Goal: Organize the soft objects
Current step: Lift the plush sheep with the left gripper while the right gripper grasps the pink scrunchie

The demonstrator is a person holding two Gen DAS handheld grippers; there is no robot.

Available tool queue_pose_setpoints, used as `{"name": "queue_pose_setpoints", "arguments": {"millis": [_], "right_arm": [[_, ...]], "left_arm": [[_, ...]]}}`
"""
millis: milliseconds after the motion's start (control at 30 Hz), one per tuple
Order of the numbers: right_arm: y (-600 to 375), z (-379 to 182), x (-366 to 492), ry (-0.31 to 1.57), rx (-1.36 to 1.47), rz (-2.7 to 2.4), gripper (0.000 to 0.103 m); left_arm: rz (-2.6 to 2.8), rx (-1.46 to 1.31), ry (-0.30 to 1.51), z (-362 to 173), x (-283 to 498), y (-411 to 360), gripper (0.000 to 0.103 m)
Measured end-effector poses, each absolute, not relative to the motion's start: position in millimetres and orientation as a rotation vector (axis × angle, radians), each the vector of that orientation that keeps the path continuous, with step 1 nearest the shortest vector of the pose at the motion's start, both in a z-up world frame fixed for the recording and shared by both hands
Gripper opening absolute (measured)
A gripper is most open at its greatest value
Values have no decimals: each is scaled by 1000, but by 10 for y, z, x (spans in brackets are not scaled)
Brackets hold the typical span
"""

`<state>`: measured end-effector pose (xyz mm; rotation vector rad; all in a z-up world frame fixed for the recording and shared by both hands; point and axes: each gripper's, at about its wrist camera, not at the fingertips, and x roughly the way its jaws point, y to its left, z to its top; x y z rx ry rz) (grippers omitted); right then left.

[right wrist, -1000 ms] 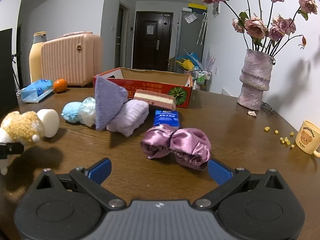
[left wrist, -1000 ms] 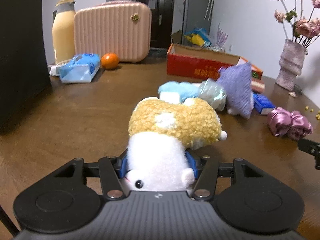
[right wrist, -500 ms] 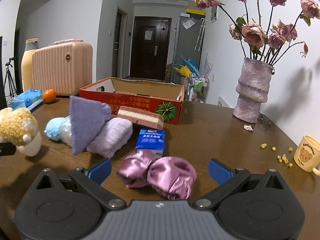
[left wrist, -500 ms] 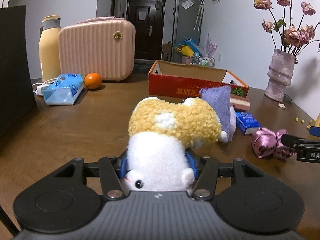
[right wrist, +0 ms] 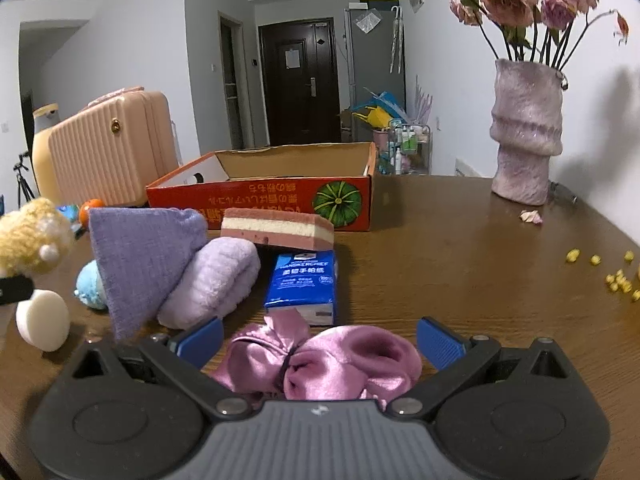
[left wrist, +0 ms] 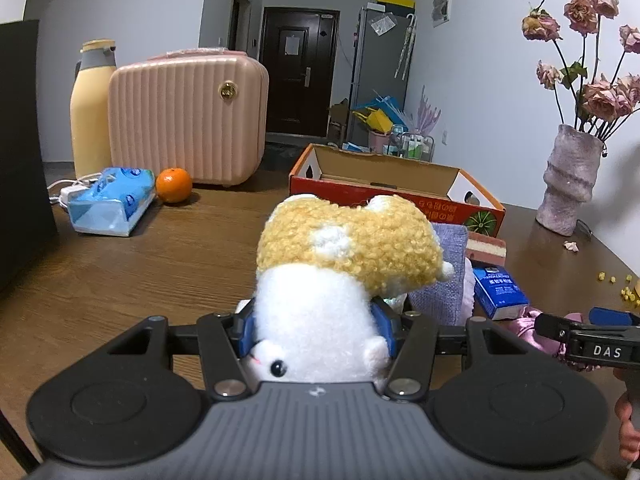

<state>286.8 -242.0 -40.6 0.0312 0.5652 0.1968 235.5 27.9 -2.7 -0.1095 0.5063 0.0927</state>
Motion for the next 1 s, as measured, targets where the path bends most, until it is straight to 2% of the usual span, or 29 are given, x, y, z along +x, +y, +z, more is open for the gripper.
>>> {"name": "queue_pose_setpoints", "arguments": {"millis": [233, 533, 600, 667, 800, 1000], "right_arm": [[-2370, -548, 2935, 591, 35, 214, 100], [-2315, -620, 2959, 620, 17, 207, 85], [-2288, -632, 2949, 627, -1, 217, 70], [-2284, -628, 2929, 629, 5, 231, 60], [-2255, -603, 2867, 615, -3, 233, 47], [-2288, -532, 2816, 585, 27, 210, 42]], "left_arm": [[87, -122, 530, -123, 2430, 313, 55], [69, -119, 526, -136, 2390, 301, 55], [68, -119, 526, -137, 2391, 295, 55], [63, -121, 527, -139, 2388, 291, 55], [56, -123, 526, -141, 2375, 292, 55], [51, -134, 515, -124, 2351, 320, 55]]}}
